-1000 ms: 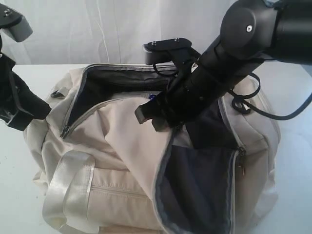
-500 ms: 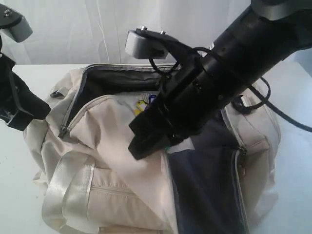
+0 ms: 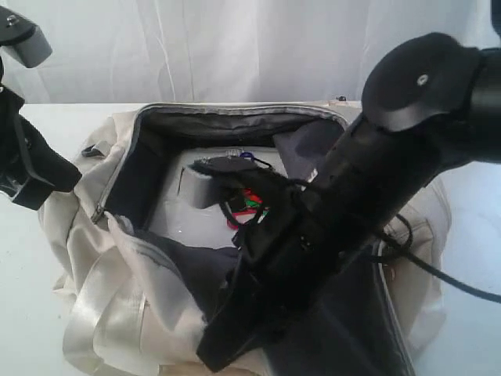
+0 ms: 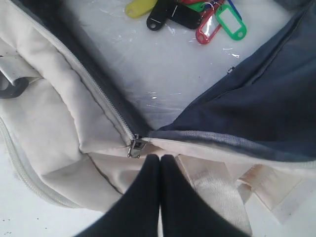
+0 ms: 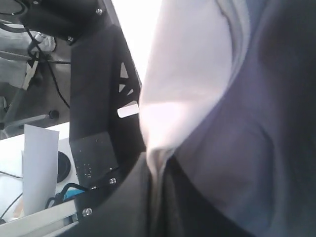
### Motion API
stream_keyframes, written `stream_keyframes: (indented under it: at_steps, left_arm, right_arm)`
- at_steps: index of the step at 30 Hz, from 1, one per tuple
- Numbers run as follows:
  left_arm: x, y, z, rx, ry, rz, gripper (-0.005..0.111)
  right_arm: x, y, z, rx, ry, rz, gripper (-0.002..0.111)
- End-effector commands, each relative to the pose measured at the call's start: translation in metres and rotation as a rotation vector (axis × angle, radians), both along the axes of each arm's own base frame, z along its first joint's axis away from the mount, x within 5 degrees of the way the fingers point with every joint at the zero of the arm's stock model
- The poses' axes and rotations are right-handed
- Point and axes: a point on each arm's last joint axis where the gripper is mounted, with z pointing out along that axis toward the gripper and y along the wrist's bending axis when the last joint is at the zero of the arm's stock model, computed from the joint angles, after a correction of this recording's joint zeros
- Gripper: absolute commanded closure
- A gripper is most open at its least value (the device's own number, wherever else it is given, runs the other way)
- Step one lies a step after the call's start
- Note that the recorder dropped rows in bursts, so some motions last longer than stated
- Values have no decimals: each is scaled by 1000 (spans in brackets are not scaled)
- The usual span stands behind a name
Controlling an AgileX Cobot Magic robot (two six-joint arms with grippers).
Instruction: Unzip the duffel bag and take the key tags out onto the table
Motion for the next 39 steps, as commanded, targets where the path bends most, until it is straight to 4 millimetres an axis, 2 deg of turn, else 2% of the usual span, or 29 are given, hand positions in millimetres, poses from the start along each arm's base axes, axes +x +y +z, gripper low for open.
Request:
stream_keyframes:
  at_steps: [1,5,7,9,16,20,24,28,33,35,39]
  left_arm:
    - [-3,0,0,-9,7,4,107]
    - [-3,0,0,-9,7,4,107]
    - [-3,0,0,-9,7,4,107]
    - [-3,0,0,-9,7,4,107]
    - [-3,0,0,-9,7,4,107]
    - [-3,0,0,-9,7,4,107]
    - [-3,0,0,-9,7,4,107]
    - [-3,0,0,-10,7,5,107]
    - [-3,0,0,-10,7,5,107]
    - [-3,0,0,-11,8,7,107]
    - [-3,0,0,-12,9,9,107]
  right_arm:
    - [-3,9,-14,-20,23,20,90]
    - [-1,12,-21,-23,17,38,59]
    - [1,13,-20,-2,-13,60,48]
    - [5,15,-13,21,-44,62,41]
    - [17,28,43,163,-170,41,39]
    - [19,29,49,178,-181,5,47]
    - [22,33,27,127,-141,-2,59]
    - [27,38,-5,59,-97,-22,65]
    - [45,54,-64,-53,-47,-91,66]
    - [55,57,-78,-88,-99,-153,66]
    - [74,46,-89,-235,-265,-264,66]
